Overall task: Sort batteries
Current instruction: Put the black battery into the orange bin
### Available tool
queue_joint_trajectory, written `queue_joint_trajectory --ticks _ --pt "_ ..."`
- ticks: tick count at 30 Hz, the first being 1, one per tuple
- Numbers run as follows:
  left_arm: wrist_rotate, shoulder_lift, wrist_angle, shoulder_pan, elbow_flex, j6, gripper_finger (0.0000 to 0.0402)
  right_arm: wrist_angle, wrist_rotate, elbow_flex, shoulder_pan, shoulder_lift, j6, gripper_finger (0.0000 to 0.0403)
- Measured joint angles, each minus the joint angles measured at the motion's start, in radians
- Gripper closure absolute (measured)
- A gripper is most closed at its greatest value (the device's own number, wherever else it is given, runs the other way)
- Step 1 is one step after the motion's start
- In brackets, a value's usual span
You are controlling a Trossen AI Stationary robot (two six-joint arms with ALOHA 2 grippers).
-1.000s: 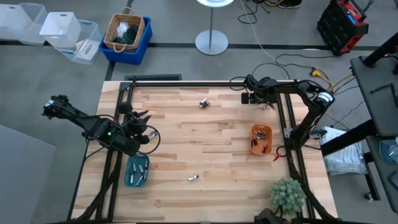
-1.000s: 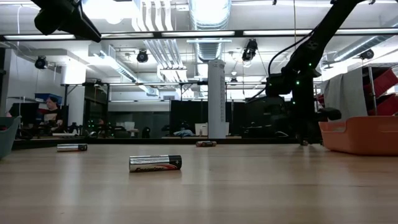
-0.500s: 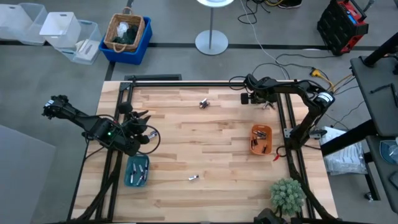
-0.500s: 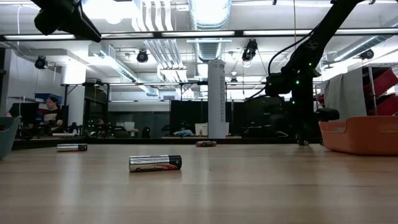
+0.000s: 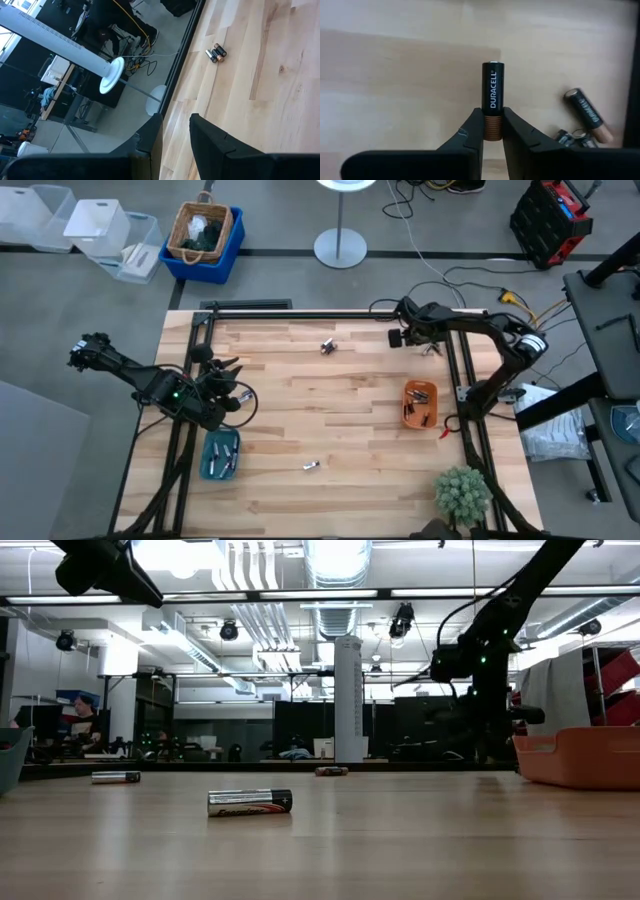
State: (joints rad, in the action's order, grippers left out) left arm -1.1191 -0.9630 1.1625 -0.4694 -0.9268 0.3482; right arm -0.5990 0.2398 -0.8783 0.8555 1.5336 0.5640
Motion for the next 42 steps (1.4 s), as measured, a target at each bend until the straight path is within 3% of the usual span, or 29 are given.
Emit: queue_joint_trajectory --ticks 9,18,25,36,42 --pt "0.004 0.0 -0.029 0.0 0.0 0.0 0.0323 0.012 -0.095 -0.001 -0.071 -0.168 -0.092 0.0367" --pt "0.102 0.0 -0.221 0.0 0.0 -0.117 0.0323 0.04 -0.092 -0.003 -0.33 -0.343 -0.138 0.0367" --pt "0.263 -0.032 -0.453 0.0 0.0 -0.24 0.0323 0.134 -0.087 -0.003 -0.556 -0.391 -0.144 0.0367" --pt "0.285 -0.163 -0.583 0.0 -0.002 -0.361 0.0323 0.107 -0.035 -0.003 -0.842 -0.398 -0.013 0.0364" --pt "0.284 -0.182 -0.595 0.0 -0.026 -0.388 0.0323 -0.069 -0.039 -0.005 -0.952 -0.399 0.184 0.0367"
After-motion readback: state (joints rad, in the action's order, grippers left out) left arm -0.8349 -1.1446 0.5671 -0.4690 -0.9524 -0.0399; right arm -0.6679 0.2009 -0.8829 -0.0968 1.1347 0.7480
